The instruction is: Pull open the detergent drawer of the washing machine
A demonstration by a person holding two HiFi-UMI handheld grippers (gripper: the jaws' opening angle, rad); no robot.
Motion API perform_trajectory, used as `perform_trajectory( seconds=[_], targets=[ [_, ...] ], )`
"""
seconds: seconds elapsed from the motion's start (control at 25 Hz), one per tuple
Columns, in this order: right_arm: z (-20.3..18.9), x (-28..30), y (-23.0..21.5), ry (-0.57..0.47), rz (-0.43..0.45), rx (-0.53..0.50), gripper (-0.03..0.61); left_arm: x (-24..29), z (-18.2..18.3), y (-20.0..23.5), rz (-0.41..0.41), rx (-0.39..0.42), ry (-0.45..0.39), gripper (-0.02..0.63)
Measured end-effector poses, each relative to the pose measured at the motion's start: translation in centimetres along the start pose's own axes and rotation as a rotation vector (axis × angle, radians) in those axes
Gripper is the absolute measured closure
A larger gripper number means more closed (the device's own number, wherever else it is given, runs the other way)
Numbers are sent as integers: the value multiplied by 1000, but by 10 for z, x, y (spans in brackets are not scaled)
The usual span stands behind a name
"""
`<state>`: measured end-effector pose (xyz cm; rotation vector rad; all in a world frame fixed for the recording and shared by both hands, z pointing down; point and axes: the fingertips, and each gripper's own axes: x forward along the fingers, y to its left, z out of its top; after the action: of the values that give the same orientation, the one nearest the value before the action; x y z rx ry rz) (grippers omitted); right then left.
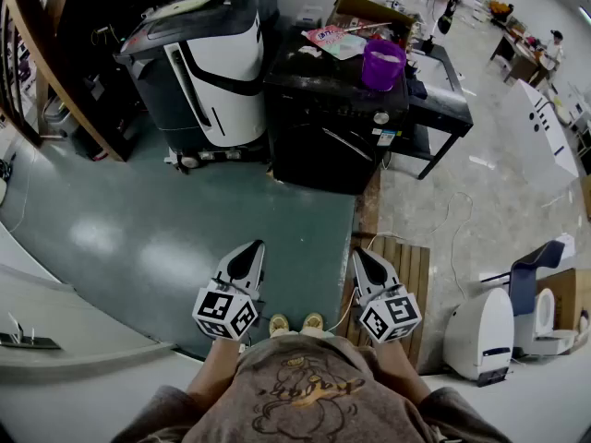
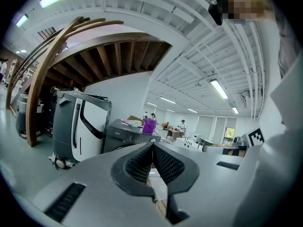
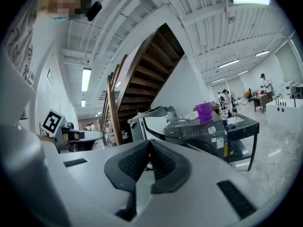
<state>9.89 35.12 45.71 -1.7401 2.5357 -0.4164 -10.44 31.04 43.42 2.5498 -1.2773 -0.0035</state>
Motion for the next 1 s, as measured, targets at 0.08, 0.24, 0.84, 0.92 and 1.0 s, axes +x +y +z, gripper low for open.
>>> perform_trajectory(
  seconds=[0.08, 0.24, 0.84, 0.92, 1.0],
  targets=[
    [-1, -1, -1, 1, 2, 2, 580, 1, -2, -3, 3, 1, -1, 591],
    [-2, -3, -6, 1, 6, 25, 578, 2, -4, -6, 12, -5, 5, 591],
    [-11, -13, -46, 24, 36, 32, 577, 33, -7, -17, 67, -4, -24, 591],
    [-8, -9, -52, 23, 40, 27, 578, 39, -6, -16, 72, -4, -28, 591],
    [-5, -2, -55, 23, 49, 18, 577, 45, -6, -14, 74, -6, -29, 591]
  ],
)
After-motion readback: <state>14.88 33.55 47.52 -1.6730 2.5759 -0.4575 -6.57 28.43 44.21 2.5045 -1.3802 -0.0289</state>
